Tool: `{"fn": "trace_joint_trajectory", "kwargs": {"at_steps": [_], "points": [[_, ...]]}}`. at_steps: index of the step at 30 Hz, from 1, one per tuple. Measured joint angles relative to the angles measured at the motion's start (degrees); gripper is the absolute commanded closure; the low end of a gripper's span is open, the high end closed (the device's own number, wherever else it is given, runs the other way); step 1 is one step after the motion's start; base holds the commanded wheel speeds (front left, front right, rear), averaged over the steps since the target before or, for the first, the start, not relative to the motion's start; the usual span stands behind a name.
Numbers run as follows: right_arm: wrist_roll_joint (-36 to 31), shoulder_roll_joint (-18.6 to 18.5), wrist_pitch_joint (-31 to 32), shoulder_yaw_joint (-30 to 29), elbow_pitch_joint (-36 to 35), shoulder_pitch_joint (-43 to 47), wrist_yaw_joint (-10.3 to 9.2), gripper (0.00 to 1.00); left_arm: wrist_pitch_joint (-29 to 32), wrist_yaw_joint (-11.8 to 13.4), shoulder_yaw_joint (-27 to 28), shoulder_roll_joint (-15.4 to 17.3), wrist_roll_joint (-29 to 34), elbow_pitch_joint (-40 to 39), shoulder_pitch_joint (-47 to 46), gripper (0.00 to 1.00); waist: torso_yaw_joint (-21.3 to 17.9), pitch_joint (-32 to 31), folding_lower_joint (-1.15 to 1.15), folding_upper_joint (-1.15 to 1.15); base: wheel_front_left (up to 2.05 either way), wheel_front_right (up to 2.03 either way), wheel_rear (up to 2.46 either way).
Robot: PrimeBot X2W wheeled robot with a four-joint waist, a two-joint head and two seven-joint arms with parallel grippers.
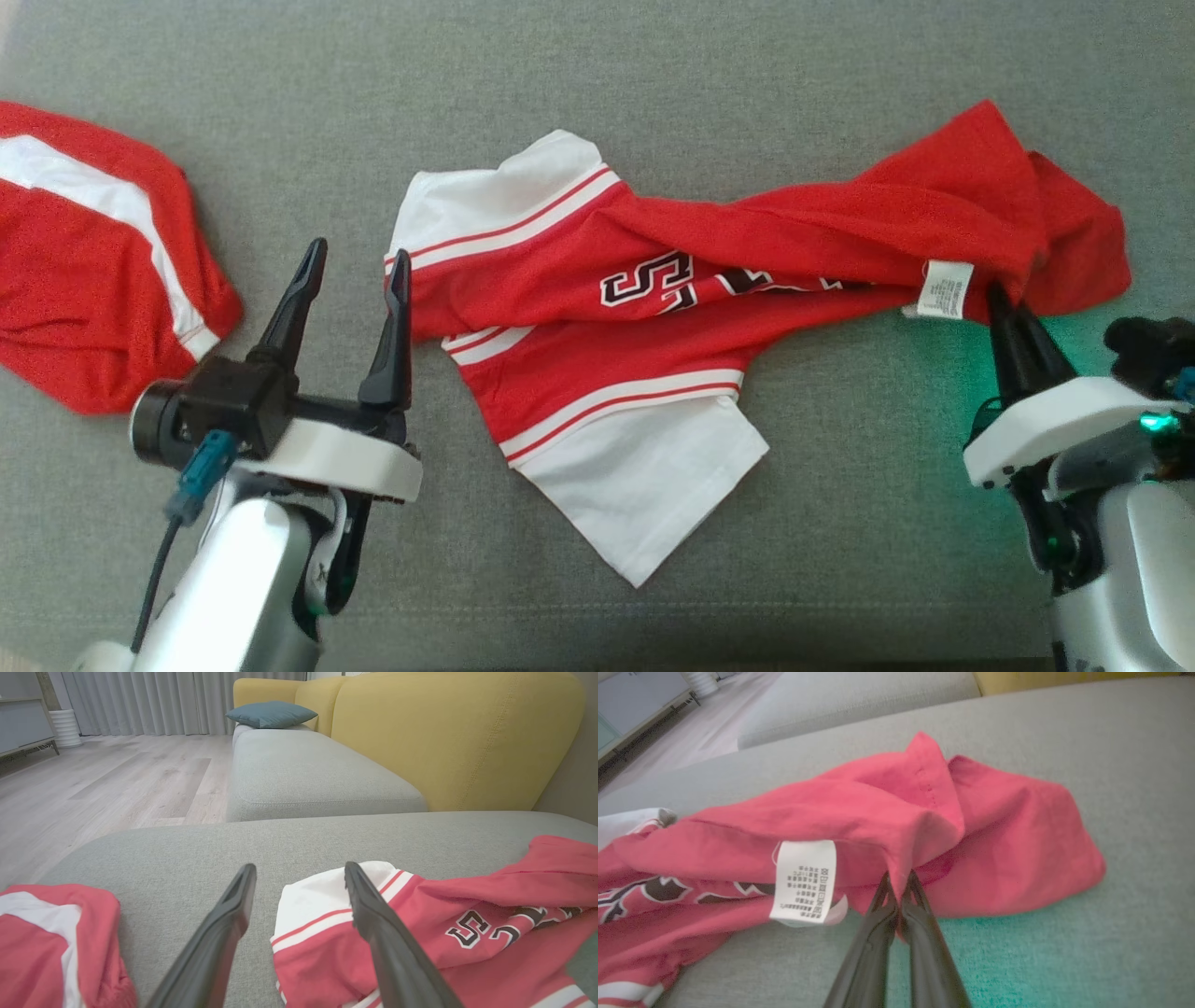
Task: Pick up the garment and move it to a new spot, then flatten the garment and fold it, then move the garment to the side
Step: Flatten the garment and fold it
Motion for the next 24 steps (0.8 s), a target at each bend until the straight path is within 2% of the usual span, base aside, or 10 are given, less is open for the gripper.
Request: {"fn": "trace_joint_trajectory", "kwargs": {"at_steps": [6, 10, 17, 24], "points": [[-2.2, -0.2, -1.8, -0.1, -8.2, 0.3, 0.0, 1.0, 0.0, 0.0, 0.2, -0.2, 0.0, 0.1, 0.1, 0.0, 0.0, -1.7, 0.0, 0.0, 0.0, 0.0, 0.0], [-2.5, -2.0, -0.2, 0.3, -9.2, -1.6, 0.0, 1.0, 0.0, 0.0, 0.5, -0.3, 0.0, -0.2, 0.1, 0.0, 0.1, -1.8, 0.0, 0.0, 0.0, 0.0, 0.0], [-0.4, -5.8, 0.0, 1.8, -0.7, -17.6, 0.0, 1.0, 0.0, -0.7, 0.1, -1.5, 0.5, -0.6, -1.2, 0.0, 2.3, 0.2, 0.0, 0.0, 0.0, 0.0, 0.0], [2.1, -8.6, -3.4, 5.1, 13.4, -30.1, 0.0, 1.0, -0.2, -1.8, -0.3, -3.4, 1.1, -0.8, -4.4, 0.0, 5.6, 3.4, 0.0, 0.0, 0.0, 0.0, 0.0]]}}
